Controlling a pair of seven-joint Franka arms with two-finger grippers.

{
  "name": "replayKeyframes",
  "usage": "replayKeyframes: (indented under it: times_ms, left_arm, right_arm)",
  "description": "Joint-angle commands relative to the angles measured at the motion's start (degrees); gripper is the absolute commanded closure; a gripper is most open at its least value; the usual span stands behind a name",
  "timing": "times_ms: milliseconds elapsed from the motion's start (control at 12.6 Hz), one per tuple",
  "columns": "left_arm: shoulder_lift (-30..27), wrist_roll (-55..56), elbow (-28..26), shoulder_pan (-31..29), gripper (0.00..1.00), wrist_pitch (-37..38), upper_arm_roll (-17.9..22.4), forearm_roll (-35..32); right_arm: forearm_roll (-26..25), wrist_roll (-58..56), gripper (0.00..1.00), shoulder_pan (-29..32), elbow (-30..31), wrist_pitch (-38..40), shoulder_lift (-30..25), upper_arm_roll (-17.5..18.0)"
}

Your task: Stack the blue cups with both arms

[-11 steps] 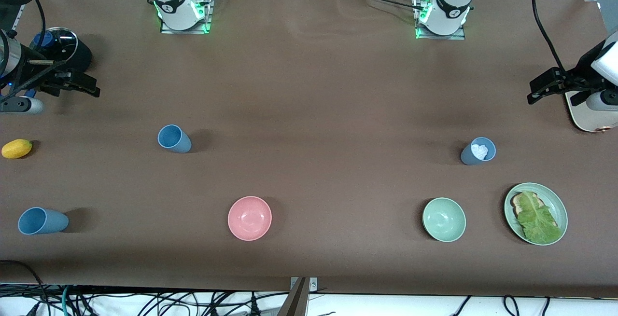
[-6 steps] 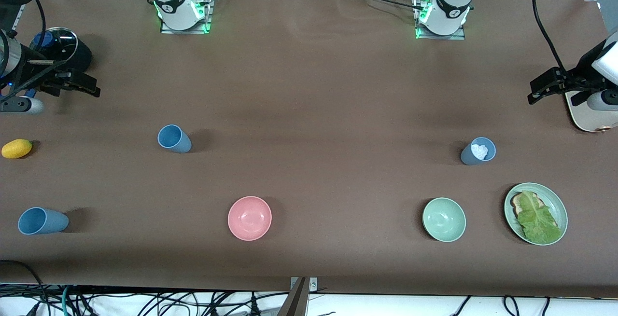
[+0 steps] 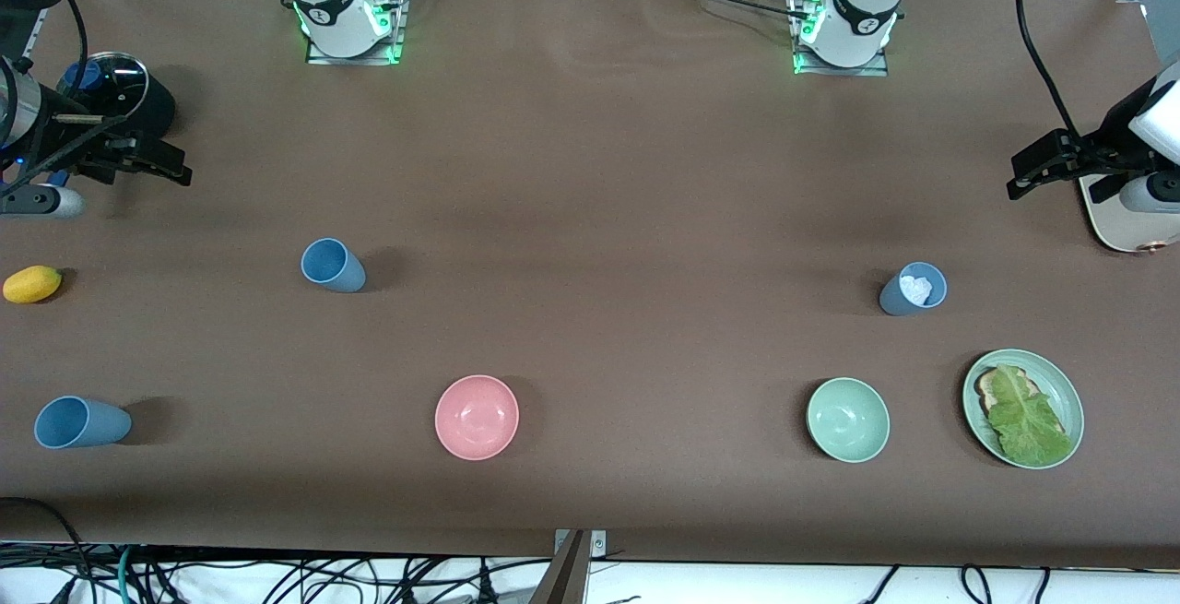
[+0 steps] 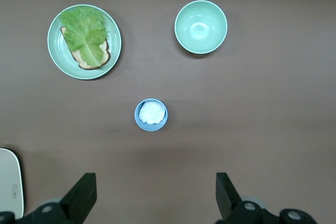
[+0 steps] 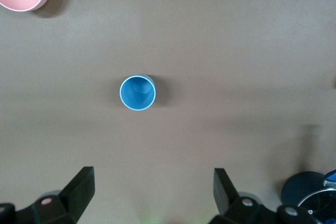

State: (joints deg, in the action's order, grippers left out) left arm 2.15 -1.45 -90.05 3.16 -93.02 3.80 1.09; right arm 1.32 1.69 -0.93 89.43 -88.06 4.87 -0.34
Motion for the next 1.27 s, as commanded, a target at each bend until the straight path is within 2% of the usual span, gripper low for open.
replayKeyframes:
  times_ms: [0,1192]
  left_arm:
    - [0.84,0.4,1.89,0.09,0.0,1.61,0.07,-0.91]
    - [1.28,0.31,1.89,0.27,0.0,2.05,-0.02,-0.91]
  right_arm:
    - [0.44,-0.46,0.0,-0.03,-1.19,1.14,0.23,-0.02]
    - [0.61,-0.28,0.0,0.05,-1.19,1.14,0.4,-0.28]
